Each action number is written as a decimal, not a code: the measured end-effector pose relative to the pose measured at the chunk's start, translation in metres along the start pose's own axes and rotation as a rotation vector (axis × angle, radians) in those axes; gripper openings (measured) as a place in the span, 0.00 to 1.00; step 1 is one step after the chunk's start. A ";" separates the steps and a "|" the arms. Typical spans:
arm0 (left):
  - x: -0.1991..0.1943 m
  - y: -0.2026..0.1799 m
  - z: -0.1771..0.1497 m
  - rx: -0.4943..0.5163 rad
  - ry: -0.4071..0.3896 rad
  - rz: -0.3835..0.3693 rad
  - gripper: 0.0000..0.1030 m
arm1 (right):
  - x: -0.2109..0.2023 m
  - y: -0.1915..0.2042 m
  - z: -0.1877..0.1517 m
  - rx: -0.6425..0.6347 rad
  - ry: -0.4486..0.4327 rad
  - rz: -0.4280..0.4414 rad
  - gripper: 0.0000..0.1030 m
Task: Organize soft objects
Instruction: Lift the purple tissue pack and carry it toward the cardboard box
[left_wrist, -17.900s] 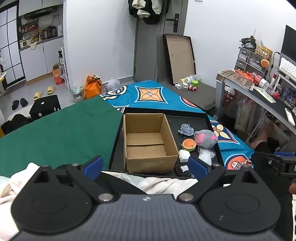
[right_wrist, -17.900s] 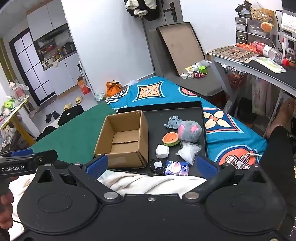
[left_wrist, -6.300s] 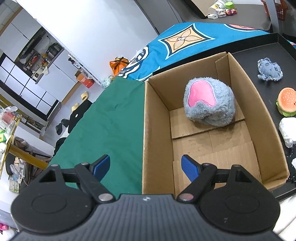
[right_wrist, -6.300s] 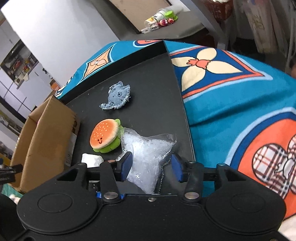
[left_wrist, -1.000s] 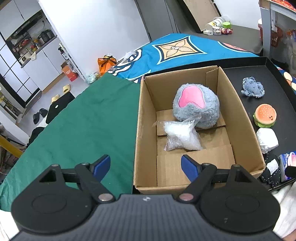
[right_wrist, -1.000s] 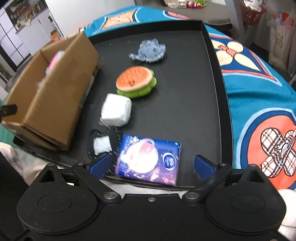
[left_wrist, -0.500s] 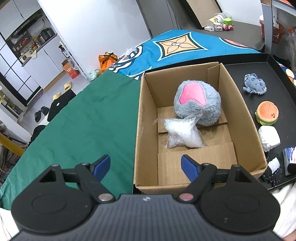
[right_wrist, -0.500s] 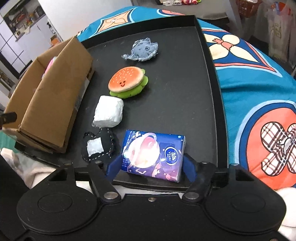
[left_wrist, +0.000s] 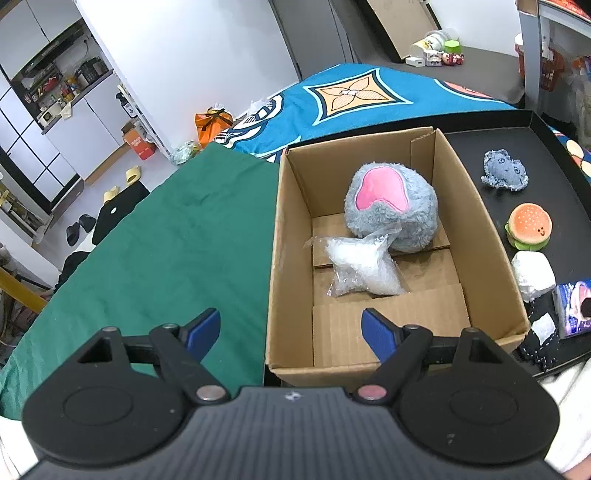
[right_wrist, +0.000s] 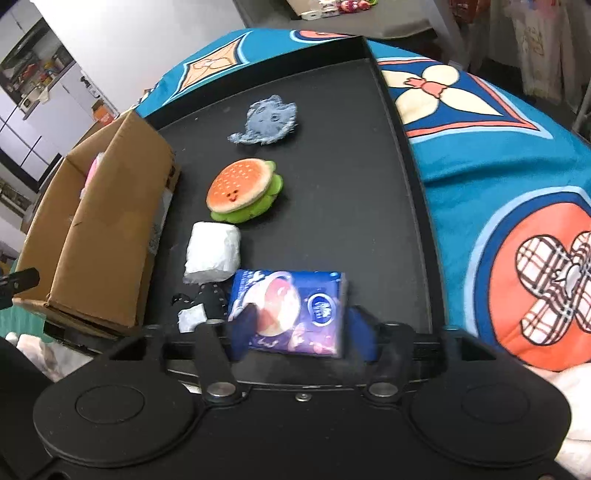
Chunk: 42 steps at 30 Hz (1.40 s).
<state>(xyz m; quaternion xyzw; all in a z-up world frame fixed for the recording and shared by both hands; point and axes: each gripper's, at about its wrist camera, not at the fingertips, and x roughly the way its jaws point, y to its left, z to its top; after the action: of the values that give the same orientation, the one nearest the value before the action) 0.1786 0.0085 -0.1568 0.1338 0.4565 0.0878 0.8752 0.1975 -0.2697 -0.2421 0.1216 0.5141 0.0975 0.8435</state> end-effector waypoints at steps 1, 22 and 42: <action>0.000 0.001 0.000 -0.004 -0.002 -0.003 0.80 | 0.000 0.003 -0.001 -0.007 0.000 0.004 0.68; -0.003 0.009 -0.001 -0.040 -0.030 -0.032 0.80 | -0.003 0.003 -0.001 -0.058 -0.064 -0.138 0.68; -0.014 0.024 -0.006 -0.100 -0.100 -0.082 0.80 | -0.050 0.079 0.034 -0.196 -0.275 -0.057 0.68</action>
<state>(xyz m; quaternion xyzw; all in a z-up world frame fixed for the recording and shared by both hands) 0.1648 0.0282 -0.1420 0.0753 0.4122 0.0680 0.9054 0.2021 -0.2124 -0.1603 0.0362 0.3851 0.1058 0.9161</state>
